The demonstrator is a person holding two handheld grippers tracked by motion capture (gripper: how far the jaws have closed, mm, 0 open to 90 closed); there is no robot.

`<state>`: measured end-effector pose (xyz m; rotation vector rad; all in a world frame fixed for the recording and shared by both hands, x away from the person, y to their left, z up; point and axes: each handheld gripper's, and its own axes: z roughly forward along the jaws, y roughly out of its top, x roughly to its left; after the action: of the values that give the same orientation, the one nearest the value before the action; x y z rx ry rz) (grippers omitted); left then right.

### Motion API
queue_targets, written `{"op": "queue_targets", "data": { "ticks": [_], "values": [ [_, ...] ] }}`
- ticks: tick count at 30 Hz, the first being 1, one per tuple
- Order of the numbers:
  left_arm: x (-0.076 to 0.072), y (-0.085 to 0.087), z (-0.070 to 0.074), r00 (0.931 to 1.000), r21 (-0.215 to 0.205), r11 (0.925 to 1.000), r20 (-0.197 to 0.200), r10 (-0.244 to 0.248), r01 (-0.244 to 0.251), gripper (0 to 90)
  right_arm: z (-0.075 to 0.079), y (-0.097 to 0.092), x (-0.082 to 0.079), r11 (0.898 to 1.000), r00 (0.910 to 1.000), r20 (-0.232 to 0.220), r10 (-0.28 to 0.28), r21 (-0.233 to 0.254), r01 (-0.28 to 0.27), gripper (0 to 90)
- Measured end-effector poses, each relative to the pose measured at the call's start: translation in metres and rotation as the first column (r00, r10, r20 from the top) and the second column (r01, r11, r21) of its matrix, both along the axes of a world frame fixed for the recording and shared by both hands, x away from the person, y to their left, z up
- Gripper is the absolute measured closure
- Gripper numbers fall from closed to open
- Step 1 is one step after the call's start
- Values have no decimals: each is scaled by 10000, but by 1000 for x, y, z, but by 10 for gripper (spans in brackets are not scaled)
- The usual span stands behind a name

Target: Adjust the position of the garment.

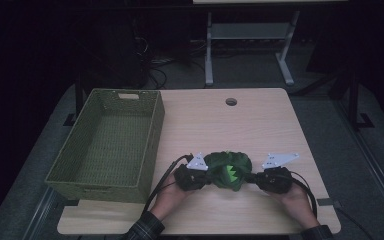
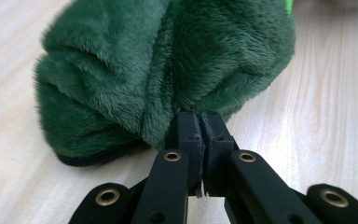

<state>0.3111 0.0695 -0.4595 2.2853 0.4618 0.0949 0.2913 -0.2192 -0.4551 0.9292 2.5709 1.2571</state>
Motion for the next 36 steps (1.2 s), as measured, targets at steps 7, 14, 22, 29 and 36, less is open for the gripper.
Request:
{"op": "queue_targets", "data": {
  "ticks": [7,14,22,29,36],
  "values": [
    [-1,-4,-6,9999,57,10000,-104,-19,20,867,-12,5,1,9993,9991,-425,-62,-383,46,823],
    [-11,7,8,9999,-263,9997,-143,0,-4,780,-6,0,-16,9986,9997,-176,-163,-516,154,681],
    [-26,16,24,9995,-473,9986,211,-217,227,733,7,-13,-27,9991,9988,302,-387,-147,392,756],
    [-11,14,38,9996,-1026,9946,192,187,-166,887,31,-9,-13,9977,9962,642,-585,381,561,896],
    [12,1,22,9964,-373,9958,-159,834,-839,896,20,2,13,9974,9961,517,-718,101,713,898]
  ]
}}
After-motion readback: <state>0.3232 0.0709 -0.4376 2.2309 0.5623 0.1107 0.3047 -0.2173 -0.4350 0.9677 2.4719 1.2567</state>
